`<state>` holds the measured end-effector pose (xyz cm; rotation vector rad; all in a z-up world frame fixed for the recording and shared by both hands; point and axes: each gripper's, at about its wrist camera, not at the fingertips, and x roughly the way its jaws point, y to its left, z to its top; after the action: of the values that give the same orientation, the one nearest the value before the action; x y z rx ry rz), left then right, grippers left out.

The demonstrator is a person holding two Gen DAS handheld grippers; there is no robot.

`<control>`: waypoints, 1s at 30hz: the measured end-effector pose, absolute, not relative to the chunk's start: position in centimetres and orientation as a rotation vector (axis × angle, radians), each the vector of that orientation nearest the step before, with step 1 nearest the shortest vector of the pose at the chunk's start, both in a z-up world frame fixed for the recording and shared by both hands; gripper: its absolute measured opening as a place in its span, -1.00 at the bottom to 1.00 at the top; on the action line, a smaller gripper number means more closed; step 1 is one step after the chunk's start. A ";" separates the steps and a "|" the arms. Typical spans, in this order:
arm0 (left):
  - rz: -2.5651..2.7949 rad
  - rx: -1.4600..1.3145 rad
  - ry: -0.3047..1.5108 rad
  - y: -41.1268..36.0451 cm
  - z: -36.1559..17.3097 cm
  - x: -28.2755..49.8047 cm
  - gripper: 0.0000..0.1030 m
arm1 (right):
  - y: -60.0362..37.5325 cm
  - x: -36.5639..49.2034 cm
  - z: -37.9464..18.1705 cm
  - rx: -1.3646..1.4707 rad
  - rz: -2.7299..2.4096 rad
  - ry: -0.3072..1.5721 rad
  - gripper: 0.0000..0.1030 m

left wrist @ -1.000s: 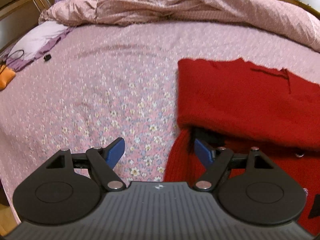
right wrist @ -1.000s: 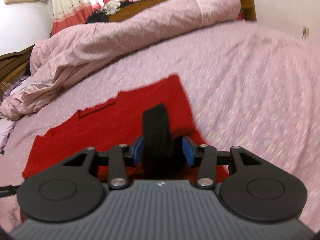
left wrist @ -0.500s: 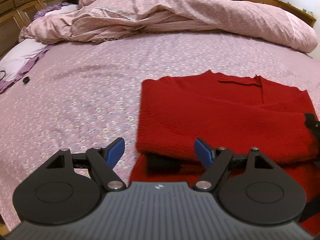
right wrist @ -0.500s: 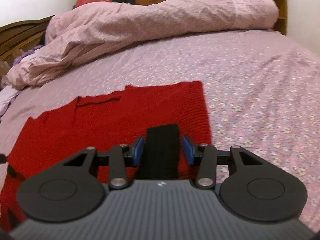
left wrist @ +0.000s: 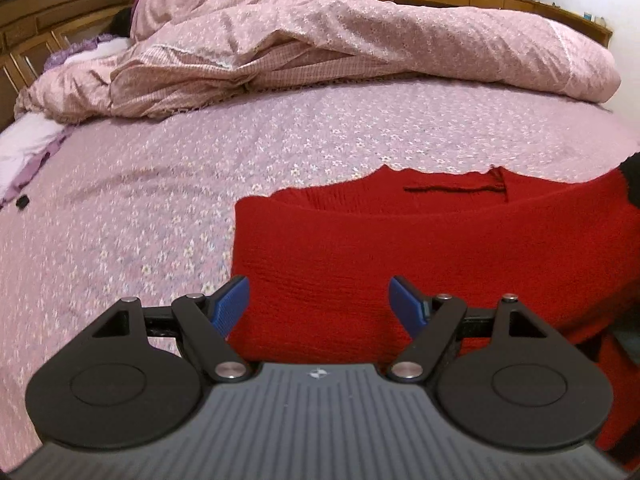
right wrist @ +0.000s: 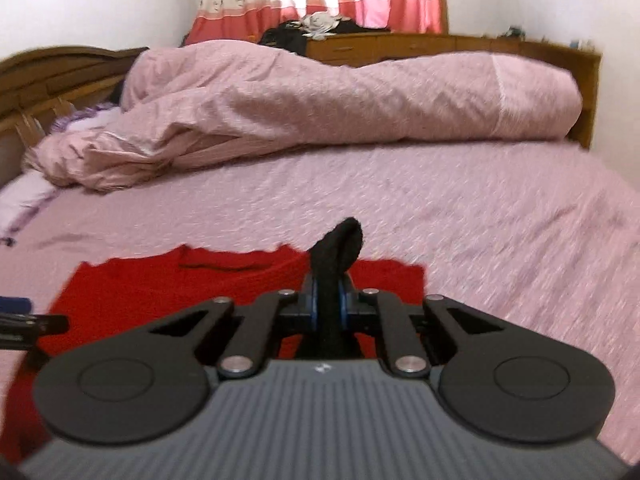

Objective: Fold small clothes
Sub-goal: 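Adjust the black cuff with the right gripper and lay it flat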

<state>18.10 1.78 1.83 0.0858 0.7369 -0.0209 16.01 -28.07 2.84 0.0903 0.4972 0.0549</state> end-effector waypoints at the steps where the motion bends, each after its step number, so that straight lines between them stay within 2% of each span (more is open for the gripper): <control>1: -0.015 0.103 0.735 1.7 1.5 18.5 0.56 | -28.2 16.6 2.5 0.088 0.042 0.505 -0.75; 7: 0.013 0.147 0.771 1.7 -1.0 20.4 0.57 | -28.7 19.5 -1.4 0.072 -0.030 0.604 -0.75; 10: 0.017 0.168 0.762 1.8 -1.4 20.8 0.65 | -29.0 19.9 -3.2 0.082 -0.041 0.615 -0.74; 16: 0.020 0.114 0.773 2.8 -1.9 21.6 0.70 | -29.3 20.0 -3.4 0.090 -0.038 0.607 -0.69; 21: 0.009 0.115 0.782 3.4 -1.0 20.6 0.70 | -30.2 18.9 -2.5 0.154 -0.040 0.600 -0.36; 28: 0.014 0.122 0.785 5.5 0.5 17.6 0.70 | -31.4 14.7 -1.0 0.205 -0.055 0.587 -0.29; 30: 0.011 0.116 0.789 6.2 0.9 16.6 0.70 | -31.7 13.2 -0.7 0.220 -0.057 0.585 -0.11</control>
<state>16.62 6.16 0.86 0.1157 0.7886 0.0115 13.19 -31.65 -0.74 0.2202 0.5849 -0.0574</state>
